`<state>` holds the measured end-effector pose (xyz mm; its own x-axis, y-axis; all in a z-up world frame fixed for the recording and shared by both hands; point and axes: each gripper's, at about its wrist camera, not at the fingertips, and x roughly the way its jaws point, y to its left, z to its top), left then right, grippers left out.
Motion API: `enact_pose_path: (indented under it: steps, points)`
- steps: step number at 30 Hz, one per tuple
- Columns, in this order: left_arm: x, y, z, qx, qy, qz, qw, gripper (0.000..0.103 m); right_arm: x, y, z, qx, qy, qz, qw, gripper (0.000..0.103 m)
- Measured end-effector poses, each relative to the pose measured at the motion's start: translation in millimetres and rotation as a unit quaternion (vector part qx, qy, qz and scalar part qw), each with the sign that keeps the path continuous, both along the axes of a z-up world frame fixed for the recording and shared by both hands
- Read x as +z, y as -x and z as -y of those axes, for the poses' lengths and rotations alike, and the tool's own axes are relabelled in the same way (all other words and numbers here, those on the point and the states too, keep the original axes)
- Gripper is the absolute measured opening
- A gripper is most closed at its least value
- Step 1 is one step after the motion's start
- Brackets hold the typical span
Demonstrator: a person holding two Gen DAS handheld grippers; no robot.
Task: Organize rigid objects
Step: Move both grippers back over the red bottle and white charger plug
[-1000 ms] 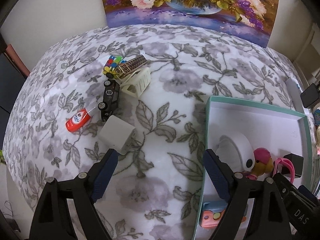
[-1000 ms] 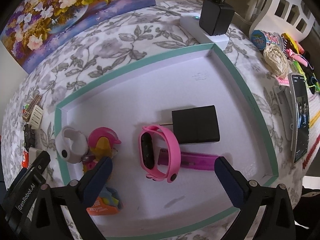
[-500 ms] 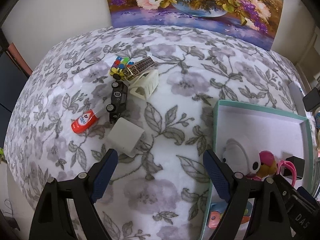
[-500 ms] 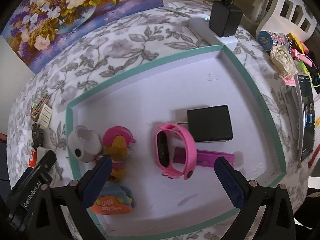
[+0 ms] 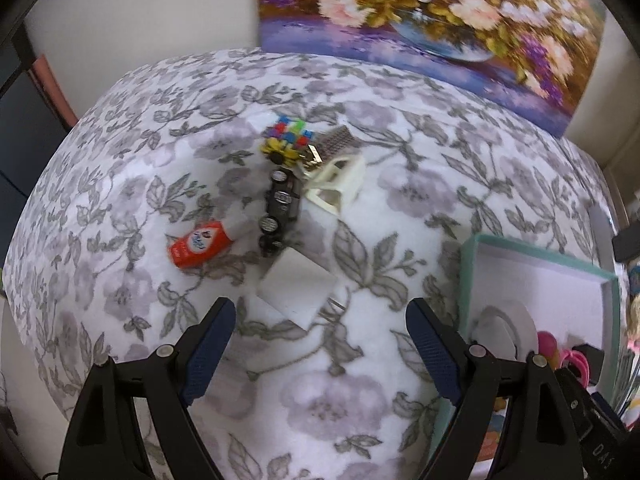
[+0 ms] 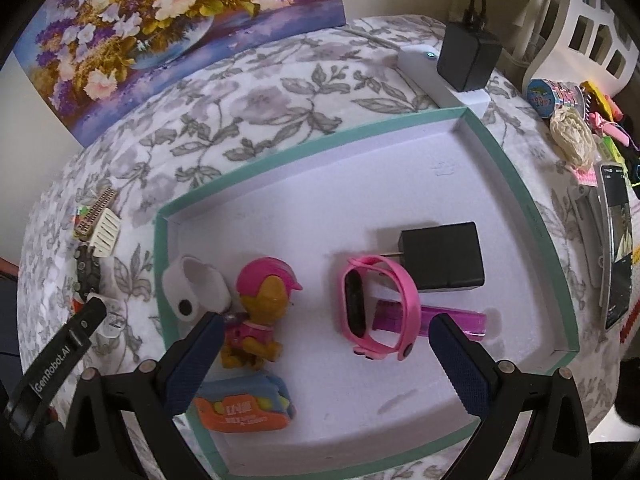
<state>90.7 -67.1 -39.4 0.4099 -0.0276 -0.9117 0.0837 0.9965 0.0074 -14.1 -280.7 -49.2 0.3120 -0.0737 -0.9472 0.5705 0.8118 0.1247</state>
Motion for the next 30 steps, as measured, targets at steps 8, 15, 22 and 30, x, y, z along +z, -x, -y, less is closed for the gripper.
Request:
enact_pose_path:
  steps: [8,15,22,30]
  points:
    - [6.0,-12.1,-31.4,0.032,0.008,0.014,0.9994,0.088,6.7,-6.0,-14.6,0.017,0.005,0.019,1.0,0.103]
    - [11.2,-21.0,-57.8,0.061,0.011,0.028,0.9977,0.088,11.7,-11.8,-26.6,0.028,0.009,0.033,0.999,0.103]
    - [7.2,-30.7,-80.8,0.085,0.029,0.022,0.9957,0.088,13.4,-18.8,-41.3,0.046,0.018,0.04,0.998,0.103]
    - [4.4,-40.3,-109.3,0.115,0.051,0.016,0.9919,0.088,18.8,-29.7,-63.3,0.077,0.026,0.065,0.995,0.103]
